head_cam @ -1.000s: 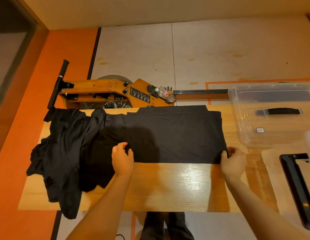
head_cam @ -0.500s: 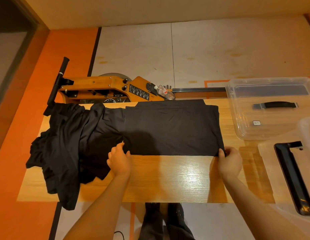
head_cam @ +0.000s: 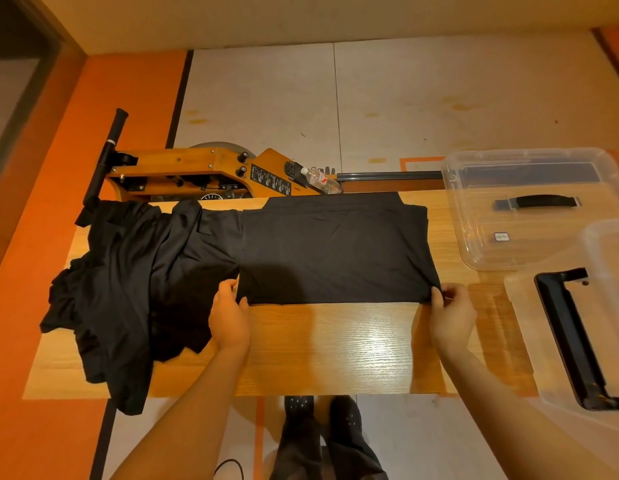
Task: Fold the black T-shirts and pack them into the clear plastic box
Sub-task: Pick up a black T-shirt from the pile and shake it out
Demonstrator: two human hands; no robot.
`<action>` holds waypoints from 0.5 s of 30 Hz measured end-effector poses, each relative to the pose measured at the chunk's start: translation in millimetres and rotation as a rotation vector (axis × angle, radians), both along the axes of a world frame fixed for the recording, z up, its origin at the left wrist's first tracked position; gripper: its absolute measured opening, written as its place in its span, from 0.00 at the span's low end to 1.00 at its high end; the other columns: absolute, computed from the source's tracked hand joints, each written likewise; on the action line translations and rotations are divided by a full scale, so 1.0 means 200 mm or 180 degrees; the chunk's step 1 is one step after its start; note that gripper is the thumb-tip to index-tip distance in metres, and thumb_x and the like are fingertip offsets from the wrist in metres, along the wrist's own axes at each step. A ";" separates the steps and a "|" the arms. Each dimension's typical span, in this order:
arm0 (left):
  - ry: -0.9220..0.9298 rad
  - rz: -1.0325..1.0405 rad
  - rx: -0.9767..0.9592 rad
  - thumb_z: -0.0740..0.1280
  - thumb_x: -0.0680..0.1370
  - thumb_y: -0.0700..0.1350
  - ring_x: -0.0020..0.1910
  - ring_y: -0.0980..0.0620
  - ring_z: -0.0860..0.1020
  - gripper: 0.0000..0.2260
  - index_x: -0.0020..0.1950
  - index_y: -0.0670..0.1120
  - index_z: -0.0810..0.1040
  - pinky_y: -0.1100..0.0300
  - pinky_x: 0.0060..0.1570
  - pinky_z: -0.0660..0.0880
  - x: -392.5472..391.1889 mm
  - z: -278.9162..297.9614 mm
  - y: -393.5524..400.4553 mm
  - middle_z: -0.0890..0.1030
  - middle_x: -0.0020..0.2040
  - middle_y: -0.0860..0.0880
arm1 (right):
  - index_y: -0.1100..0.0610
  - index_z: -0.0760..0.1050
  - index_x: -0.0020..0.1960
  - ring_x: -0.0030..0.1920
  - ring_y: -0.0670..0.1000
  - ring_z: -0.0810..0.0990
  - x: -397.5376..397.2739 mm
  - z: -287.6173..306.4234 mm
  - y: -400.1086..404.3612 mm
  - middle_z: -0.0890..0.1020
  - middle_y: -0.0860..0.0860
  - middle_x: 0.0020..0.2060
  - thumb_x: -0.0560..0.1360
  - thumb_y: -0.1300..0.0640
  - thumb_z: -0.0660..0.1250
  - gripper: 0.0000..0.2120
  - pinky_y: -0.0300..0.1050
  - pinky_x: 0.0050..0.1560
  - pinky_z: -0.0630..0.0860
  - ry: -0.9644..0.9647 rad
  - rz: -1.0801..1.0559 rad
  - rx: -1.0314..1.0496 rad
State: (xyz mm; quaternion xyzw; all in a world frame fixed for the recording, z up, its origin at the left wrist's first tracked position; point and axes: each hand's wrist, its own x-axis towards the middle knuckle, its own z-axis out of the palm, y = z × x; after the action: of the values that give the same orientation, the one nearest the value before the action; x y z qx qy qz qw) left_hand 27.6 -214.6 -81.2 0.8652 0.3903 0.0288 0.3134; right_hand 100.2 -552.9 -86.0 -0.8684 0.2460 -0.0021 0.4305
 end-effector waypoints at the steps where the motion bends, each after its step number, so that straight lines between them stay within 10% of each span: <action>1: -0.0041 -0.0004 -0.0064 0.65 0.79 0.38 0.56 0.44 0.77 0.13 0.63 0.44 0.72 0.50 0.53 0.76 -0.01 0.01 0.00 0.78 0.57 0.43 | 0.59 0.75 0.54 0.46 0.52 0.78 -0.01 0.01 0.00 0.78 0.52 0.45 0.80 0.59 0.65 0.04 0.49 0.49 0.76 0.0006 0.0001 0.0039; 15: -0.0078 -0.0047 -0.0211 0.65 0.78 0.36 0.54 0.42 0.77 0.09 0.59 0.41 0.76 0.52 0.52 0.74 -0.31 0.00 0.00 0.77 0.55 0.39 | 0.62 0.75 0.53 0.46 0.53 0.76 -0.27 0.08 -0.10 0.78 0.53 0.45 0.78 0.62 0.66 0.04 0.46 0.47 0.70 0.0219 -0.0118 0.0216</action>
State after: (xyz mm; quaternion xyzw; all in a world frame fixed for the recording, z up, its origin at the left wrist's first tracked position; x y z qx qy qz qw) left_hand -35.4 -213.8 -82.1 0.8568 0.3808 0.0242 0.3468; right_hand 45.6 -572.4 -70.4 -0.8482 0.2766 0.0281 0.4509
